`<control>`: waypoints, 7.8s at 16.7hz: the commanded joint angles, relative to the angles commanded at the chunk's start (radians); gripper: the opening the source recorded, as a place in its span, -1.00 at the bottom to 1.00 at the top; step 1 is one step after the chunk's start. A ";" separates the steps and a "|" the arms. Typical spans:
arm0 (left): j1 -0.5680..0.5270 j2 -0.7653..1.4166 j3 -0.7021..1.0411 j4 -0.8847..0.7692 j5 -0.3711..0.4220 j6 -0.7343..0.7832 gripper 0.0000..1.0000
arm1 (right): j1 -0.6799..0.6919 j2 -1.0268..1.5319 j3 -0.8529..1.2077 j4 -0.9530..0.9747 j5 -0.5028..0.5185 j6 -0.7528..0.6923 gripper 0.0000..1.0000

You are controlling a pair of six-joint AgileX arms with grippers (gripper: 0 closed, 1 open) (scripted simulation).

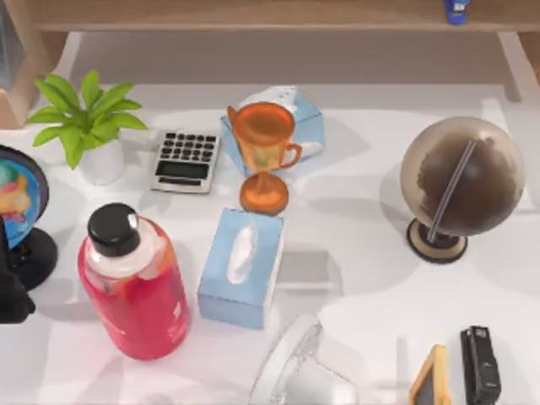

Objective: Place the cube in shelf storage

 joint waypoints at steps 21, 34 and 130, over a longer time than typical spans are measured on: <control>0.000 0.000 0.000 0.000 0.000 0.000 1.00 | -0.211 0.025 0.296 -0.404 0.152 0.114 1.00; 0.000 0.000 0.000 0.000 0.000 0.000 1.00 | -0.008 0.149 1.366 -1.874 0.501 0.633 1.00; 0.000 0.000 0.000 0.000 0.000 0.000 1.00 | 1.478 0.009 1.034 -1.398 1.009 1.404 -1.00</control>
